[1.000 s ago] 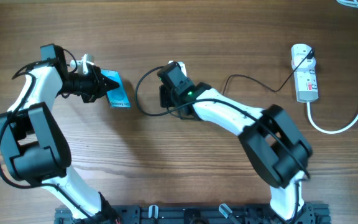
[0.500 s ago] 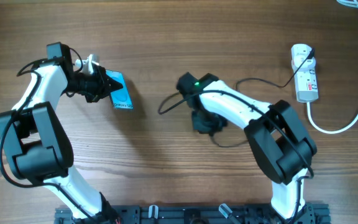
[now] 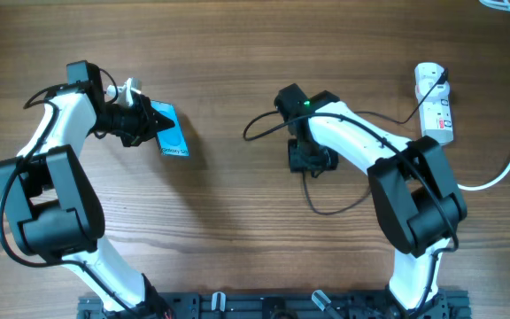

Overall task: Plug charger to phone and switch on socket
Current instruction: 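Grasp the USB-C plug with the right gripper and lift it, then carry the plug with the right gripper toward the phone's bottom port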

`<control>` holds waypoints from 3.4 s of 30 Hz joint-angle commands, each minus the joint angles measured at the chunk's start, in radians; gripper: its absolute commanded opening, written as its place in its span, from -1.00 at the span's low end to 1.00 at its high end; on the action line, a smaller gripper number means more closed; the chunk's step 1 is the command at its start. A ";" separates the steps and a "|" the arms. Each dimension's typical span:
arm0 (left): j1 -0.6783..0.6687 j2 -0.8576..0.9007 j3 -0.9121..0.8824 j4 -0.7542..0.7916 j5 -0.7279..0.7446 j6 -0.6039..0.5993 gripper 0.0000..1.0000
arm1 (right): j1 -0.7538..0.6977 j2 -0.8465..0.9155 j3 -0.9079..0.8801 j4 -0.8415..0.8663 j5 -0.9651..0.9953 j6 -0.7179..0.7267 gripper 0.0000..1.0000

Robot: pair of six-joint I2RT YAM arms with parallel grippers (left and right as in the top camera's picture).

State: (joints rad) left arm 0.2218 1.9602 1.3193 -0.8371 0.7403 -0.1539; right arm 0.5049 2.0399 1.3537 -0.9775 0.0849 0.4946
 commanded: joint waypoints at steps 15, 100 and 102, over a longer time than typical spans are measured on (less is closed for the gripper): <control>-0.002 0.005 0.001 -0.001 -0.006 0.019 -0.85 | -0.061 0.062 -0.026 0.072 -0.033 0.059 -0.67; -0.238 -0.363 0.001 0.311 0.401 -0.243 -0.92 | 0.149 -0.486 -0.026 0.388 -0.719 -0.046 -0.91; -0.238 -0.363 0.001 0.311 0.391 -0.243 -0.92 | 0.149 -0.486 -0.026 0.386 -0.709 -0.045 -0.91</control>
State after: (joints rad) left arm -0.0124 1.6180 1.3144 -0.5335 1.1362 -0.4202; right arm 0.6502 1.5448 1.3235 -0.5884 -0.6670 0.4454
